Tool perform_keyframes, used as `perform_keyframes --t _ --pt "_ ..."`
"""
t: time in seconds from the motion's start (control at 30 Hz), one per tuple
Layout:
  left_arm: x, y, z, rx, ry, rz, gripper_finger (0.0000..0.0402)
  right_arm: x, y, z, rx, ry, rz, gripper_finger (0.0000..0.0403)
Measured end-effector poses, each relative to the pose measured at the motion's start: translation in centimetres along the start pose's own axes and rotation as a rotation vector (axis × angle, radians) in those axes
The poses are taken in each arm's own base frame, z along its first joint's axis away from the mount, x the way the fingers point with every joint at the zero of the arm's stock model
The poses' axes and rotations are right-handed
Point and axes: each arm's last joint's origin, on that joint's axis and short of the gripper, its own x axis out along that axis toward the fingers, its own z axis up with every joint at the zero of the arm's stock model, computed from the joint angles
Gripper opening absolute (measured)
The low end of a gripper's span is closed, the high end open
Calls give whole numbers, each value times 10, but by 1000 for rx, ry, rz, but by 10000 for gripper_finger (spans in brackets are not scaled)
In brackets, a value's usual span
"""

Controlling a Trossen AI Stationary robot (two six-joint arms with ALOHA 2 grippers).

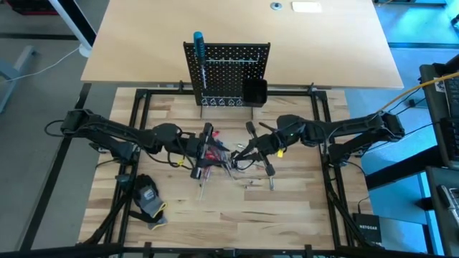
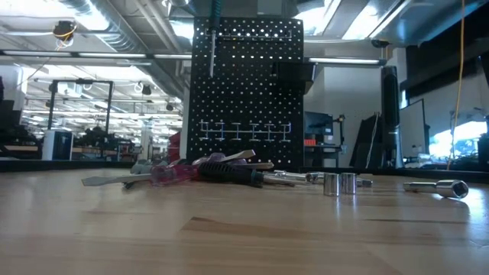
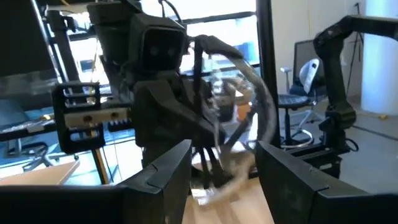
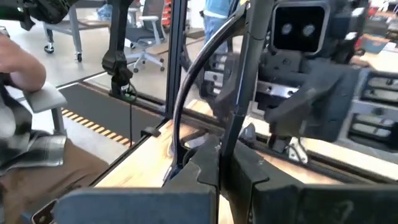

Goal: Hang tools onto peg board
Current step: Hang the black safety goggles on the peg board

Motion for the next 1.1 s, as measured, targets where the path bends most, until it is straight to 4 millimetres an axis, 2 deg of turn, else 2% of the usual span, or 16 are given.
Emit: perform_keyframes --t 0.13,0.27,0.47,0.6,0.87,1.1 --pt "4 2 -8 -27 20 -10 168 5 0 -5 5 9 20 14" --pt "4 0 -7 -43 -1 -118 168 5 -1 -5 1 12 10 14" --pt "4 0 -8 -47 3 -126 165 5 -3 -5 -16 18 -28 14" --pt "4 1 -8 -41 4 -122 130 5 -3 -5 -16 21 -42 14" --pt "4 0 -8 -40 4 -131 13 5 -5 -6 -20 33 -89 14" --pt "4 0 -8 -93 8 -151 5 -1 -6 0 -79 129 -189 14"
